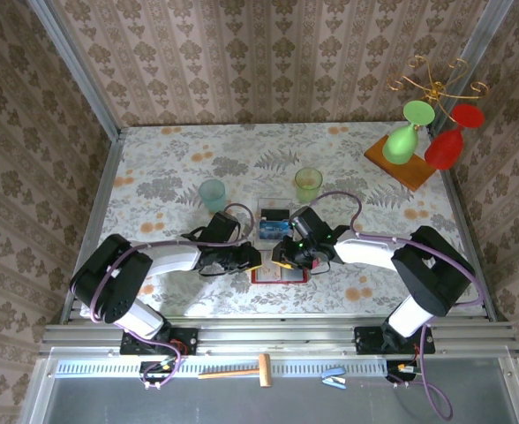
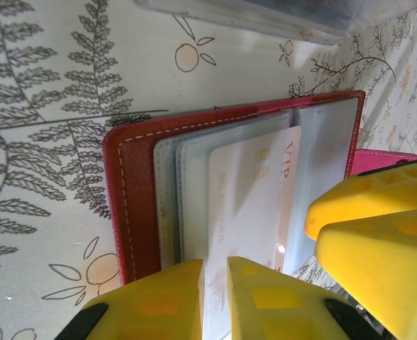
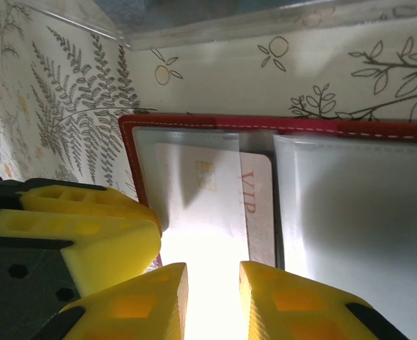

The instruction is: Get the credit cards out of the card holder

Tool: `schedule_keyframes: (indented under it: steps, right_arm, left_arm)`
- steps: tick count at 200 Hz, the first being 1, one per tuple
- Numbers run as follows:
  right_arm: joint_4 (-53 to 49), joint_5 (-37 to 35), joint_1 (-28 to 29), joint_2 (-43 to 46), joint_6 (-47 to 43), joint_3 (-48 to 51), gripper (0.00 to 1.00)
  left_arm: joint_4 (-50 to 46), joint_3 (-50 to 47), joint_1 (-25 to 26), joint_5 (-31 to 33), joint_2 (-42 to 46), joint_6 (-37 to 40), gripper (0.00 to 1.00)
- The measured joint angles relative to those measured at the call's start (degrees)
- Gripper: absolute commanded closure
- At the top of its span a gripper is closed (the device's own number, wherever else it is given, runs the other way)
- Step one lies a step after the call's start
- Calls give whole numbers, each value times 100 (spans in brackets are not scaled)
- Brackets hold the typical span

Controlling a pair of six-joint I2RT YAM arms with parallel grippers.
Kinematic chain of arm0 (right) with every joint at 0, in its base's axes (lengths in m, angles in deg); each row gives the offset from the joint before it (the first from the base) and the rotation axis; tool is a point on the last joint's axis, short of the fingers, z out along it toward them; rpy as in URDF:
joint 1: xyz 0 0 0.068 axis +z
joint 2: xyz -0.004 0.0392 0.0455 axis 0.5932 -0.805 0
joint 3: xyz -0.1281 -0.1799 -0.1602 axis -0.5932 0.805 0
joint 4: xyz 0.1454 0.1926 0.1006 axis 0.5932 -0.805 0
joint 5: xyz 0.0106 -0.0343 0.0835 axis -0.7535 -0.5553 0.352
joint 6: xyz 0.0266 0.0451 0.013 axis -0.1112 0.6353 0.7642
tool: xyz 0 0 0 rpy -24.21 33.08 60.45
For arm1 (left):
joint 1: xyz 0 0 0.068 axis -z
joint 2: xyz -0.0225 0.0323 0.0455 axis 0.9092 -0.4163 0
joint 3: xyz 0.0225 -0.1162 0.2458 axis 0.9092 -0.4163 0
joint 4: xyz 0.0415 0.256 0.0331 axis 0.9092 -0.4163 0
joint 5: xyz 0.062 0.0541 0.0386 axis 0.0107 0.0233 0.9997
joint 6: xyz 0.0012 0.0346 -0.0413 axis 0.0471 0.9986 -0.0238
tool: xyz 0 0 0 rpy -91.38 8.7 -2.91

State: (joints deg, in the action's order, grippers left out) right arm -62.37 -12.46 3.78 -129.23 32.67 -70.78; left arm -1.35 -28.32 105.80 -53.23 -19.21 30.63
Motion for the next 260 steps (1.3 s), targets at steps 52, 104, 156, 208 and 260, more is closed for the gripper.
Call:
schedule_keyframes:
  steps: [52, 104, 156, 208, 260]
  right_arm:
    - [98, 35, 31, -186, 0, 28, 72]
    - [4, -4, 31, -219, -70, 13, 72]
    - [-330, -164, 31, -212, -243, -107, 72]
    - [-634, -328, 31, -138, -374, -181, 72]
    - [-828, -439, 31, -26, -457, -190, 72]
  left_arm:
    - [7, -28, 0, 2, -2, 0, 83]
    - [7, -28, 0, 0, 0, 0, 83]
    - [4, -31, 0, 2, 0, 0, 83]
    - [4, -39, 0, 2, -2, 0, 83]
    - [-31, -44, 0, 2, 9, 0, 83]
